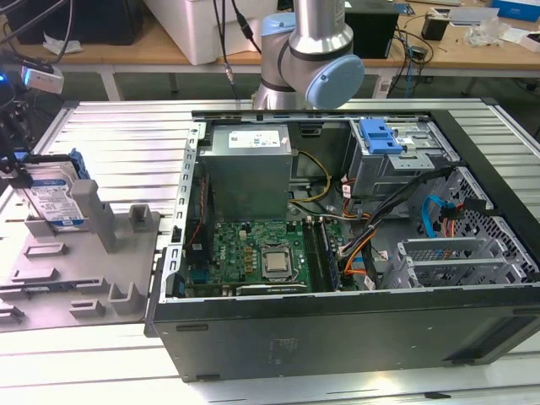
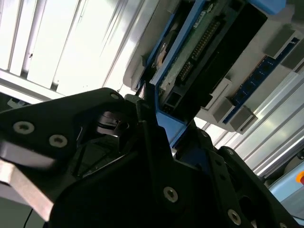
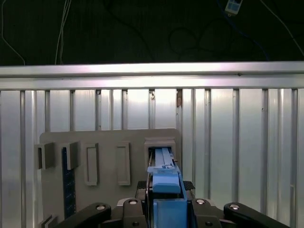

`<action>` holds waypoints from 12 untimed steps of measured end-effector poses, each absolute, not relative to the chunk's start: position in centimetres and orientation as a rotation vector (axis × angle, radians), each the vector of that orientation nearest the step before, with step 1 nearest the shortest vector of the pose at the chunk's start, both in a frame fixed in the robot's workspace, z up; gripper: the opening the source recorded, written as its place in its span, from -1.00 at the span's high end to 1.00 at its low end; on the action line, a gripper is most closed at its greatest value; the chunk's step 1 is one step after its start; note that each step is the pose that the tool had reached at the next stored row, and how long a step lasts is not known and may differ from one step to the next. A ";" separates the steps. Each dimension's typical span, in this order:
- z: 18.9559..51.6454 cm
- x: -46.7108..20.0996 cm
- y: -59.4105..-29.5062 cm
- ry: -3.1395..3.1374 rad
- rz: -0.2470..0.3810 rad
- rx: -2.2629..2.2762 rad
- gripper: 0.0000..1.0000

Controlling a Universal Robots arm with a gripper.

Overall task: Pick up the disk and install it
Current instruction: 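Pick up the disk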

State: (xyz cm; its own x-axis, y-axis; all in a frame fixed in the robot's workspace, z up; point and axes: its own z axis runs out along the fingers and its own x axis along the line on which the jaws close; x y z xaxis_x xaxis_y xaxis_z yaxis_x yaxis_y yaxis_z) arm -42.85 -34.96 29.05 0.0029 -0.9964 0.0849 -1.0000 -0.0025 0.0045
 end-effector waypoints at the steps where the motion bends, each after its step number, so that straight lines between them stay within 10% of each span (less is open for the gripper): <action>1: 29.0 -42.9 -35.0 -2.173 0.088 2.179 0.25; 12: 28.9 -42.9 -35.1 -2.173 0.088 2.179 0.25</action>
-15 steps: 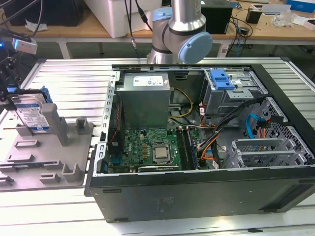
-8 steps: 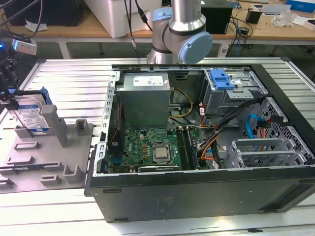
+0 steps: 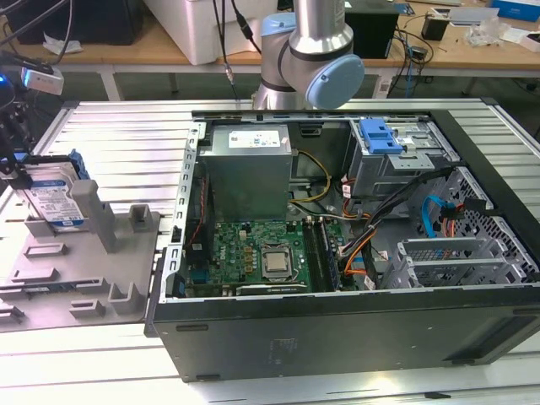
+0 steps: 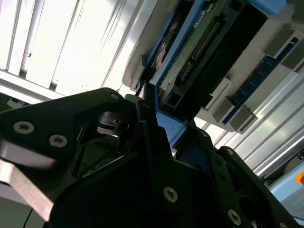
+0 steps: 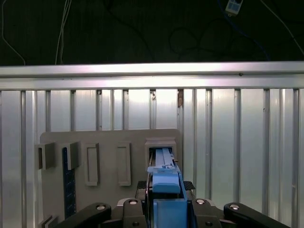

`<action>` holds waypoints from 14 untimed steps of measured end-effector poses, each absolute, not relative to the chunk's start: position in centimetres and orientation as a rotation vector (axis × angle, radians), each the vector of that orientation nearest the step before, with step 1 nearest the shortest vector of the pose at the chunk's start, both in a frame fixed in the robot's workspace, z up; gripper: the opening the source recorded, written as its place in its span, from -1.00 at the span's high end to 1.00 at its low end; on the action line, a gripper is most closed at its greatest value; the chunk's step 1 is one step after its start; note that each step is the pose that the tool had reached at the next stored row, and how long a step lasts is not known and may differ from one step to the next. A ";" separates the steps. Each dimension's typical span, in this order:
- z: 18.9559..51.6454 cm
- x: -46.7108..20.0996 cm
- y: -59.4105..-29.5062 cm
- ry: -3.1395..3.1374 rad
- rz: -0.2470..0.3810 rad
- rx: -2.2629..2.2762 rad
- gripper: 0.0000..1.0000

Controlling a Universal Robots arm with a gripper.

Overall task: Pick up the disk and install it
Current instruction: 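Pick up the disk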

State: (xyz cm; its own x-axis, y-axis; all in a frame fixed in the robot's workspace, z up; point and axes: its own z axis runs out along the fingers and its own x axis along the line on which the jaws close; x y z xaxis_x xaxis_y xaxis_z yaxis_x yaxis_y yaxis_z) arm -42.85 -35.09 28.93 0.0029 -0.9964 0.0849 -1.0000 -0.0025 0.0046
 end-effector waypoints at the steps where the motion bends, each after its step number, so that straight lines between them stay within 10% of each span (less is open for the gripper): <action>1: 28.9 -42.9 -35.1 -2.173 0.088 2.179 0.25; 14: 29.6 -42.9 -35.1 -2.176 0.094 2.181 0.25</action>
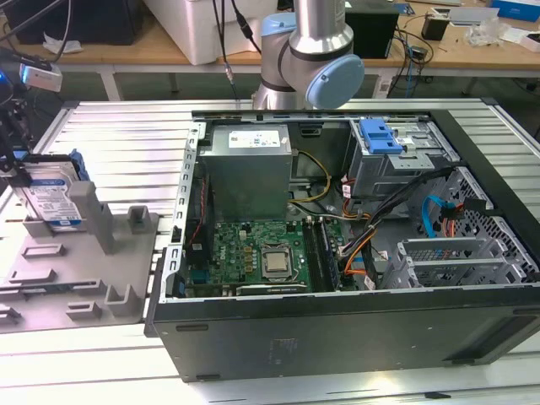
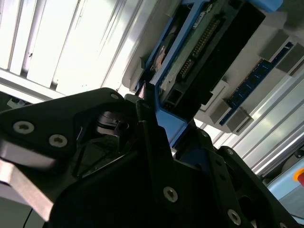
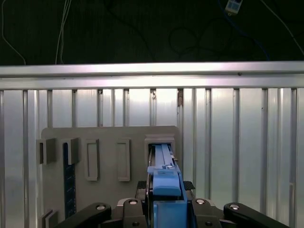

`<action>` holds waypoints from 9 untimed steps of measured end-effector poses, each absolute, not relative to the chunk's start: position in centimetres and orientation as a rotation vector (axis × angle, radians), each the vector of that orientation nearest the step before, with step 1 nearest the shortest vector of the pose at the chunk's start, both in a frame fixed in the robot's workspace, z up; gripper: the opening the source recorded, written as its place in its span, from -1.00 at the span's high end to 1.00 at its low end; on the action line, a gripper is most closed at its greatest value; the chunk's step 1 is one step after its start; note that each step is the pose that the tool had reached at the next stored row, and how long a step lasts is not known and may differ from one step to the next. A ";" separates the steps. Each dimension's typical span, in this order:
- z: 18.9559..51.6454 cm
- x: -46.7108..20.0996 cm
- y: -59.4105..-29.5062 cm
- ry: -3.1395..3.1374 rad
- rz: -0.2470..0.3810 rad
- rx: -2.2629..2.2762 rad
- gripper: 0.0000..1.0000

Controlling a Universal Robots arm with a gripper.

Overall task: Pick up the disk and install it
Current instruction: 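Pick up the disk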

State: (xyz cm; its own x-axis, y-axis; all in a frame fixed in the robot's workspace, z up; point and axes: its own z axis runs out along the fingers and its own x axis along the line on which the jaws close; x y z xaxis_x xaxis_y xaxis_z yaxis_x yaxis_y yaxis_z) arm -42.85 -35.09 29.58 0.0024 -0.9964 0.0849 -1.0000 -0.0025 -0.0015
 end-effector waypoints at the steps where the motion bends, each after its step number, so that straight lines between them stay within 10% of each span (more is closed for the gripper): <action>1: 29.6 -42.8 -35.1 -2.177 0.096 2.182 0.25; 9: 29.5 -42.9 -35.1 -2.177 0.097 2.183 0.25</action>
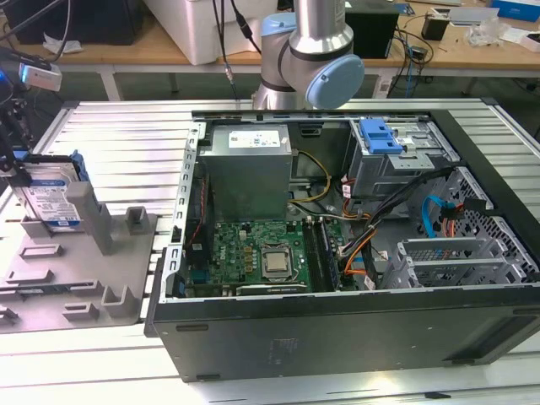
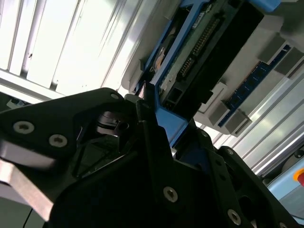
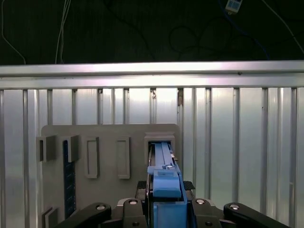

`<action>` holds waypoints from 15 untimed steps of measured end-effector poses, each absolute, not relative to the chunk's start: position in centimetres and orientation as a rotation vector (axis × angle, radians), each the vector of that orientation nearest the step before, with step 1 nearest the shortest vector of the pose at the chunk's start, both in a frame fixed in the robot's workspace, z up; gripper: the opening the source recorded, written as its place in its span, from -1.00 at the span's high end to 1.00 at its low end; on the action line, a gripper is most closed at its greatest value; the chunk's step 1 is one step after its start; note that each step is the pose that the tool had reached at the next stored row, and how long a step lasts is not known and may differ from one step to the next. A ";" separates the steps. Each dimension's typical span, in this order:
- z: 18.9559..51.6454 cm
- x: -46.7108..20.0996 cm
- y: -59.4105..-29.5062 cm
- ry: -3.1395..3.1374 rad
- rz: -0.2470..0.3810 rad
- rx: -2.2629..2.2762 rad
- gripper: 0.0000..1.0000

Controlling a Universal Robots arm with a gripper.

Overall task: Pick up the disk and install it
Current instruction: 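Pick up the disk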

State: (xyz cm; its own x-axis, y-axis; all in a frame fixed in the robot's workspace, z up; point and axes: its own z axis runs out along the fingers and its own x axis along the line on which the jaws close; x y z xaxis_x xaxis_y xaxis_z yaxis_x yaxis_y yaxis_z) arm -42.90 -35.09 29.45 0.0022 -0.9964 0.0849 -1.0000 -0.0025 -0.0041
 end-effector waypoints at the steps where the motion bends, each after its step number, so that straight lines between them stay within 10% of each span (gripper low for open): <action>1: 29.4 -42.9 -35.1 -2.177 0.098 2.183 0.25; 15: 29.2 -43.0 -35.1 -2.178 0.099 2.183 0.11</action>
